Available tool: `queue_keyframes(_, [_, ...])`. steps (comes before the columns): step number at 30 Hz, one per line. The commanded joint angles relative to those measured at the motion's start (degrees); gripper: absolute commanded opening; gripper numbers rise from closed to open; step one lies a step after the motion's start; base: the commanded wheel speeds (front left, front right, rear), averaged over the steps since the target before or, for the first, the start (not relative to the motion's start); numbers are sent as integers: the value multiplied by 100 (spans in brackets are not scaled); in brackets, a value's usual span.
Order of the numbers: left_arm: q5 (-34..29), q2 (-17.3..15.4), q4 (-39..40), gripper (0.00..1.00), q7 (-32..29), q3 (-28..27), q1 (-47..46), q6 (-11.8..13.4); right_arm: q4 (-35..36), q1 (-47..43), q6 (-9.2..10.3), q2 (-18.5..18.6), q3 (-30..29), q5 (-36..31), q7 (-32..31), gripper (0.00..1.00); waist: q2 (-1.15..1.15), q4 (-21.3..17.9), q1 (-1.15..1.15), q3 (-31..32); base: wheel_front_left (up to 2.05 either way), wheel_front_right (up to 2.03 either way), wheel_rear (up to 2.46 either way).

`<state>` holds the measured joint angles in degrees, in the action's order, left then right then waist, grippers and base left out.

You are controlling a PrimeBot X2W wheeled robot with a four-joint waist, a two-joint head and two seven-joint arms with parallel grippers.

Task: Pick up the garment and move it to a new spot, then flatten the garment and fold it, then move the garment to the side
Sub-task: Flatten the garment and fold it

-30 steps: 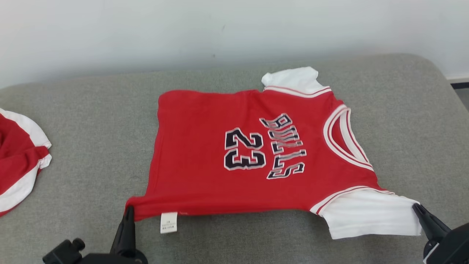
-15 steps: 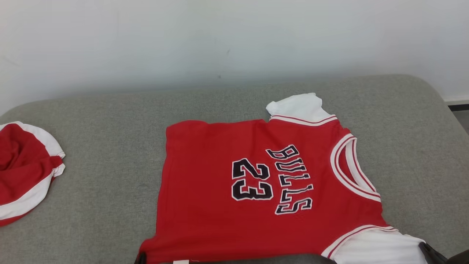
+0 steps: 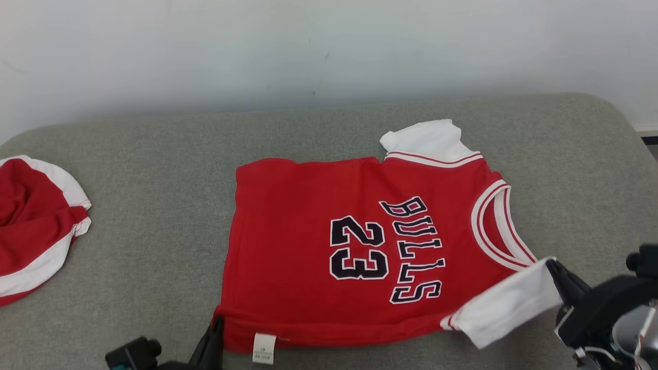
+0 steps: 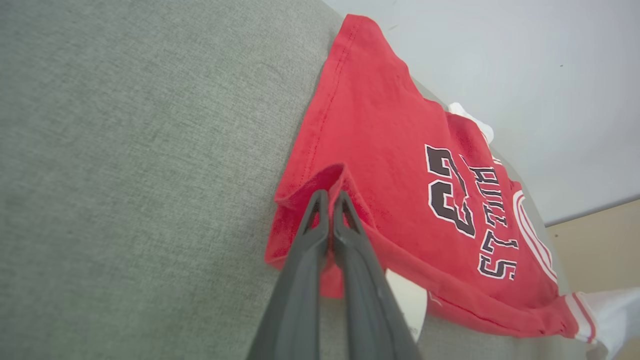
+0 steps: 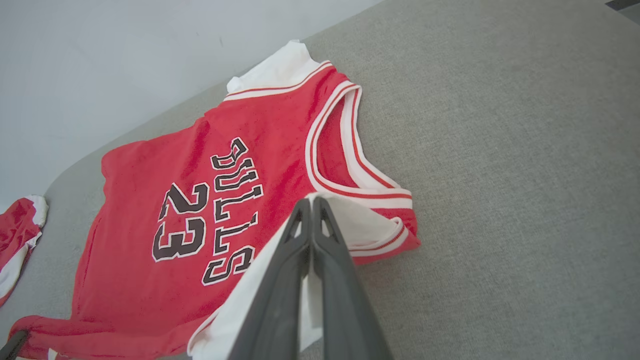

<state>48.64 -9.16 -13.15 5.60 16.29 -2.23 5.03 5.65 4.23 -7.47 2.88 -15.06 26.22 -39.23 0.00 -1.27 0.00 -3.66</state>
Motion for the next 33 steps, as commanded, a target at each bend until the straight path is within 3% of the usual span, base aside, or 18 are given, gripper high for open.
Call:
queue_keyframes(1, [-36,26,-37,0,-23,6,-165,20,-68,181,-5,1,48,-98,36,0,0,27,0,-83,0,0,0])
queue_keyframes(8, [-32,155,-321,0,-90,-33,-876,142,-558,1135,-5,20,216,-202,309,0,0,122,0,-371,0,0,0])
queue_keyframes(13, [-78,217,-653,0,-111,-20,-1348,190,-1109,1577,-5,248,336,-273,597,0,0,199,0,-553,0,0,0])
queue_keyframes(24, [-94,287,-1288,0,86,-12,-1895,54,-1952,2126,-5,350,440,-227,1125,0,0,234,0,-798,0,0,0])
queue_keyframes(25, [-97,295,-1318,5,111,-5,-1917,52,-2000,2158,-5,348,397,-233,1189,0,0,235,0,-810,0,0,0])
queue_keyframes(26, [-104,303,-1353,44,135,5,-1944,20,-2040,2187,-5,342,379,-232,1233,31,0,236,0,-819,0,0,0])
queue_keyframes(27, [-129,308,-1369,96,193,18,-1978,-4,-2084,2200,-5,331,348,-246,1282,93,0,237,0,-827,0,0,0])
queue_keyframes(28, [-129,308,-1369,96,193,18,-1978,-4,-2084,2200,-5,331,348,-246,1282,93,0,237,0,-827,0,0,0])
queue_keyframes(29, [-140,310,-1385,100,244,22,-2013,-27,-2109,2217,-5,316,301,-269,1361,100,0,238,0,-833,0,0,0])
queue_keyframes(33, [-202,315,-1461,100,495,43,-2068,-105,-2178,2280,-5,244,237,-189,1680,100,0,226,0,-812,0,0,0])
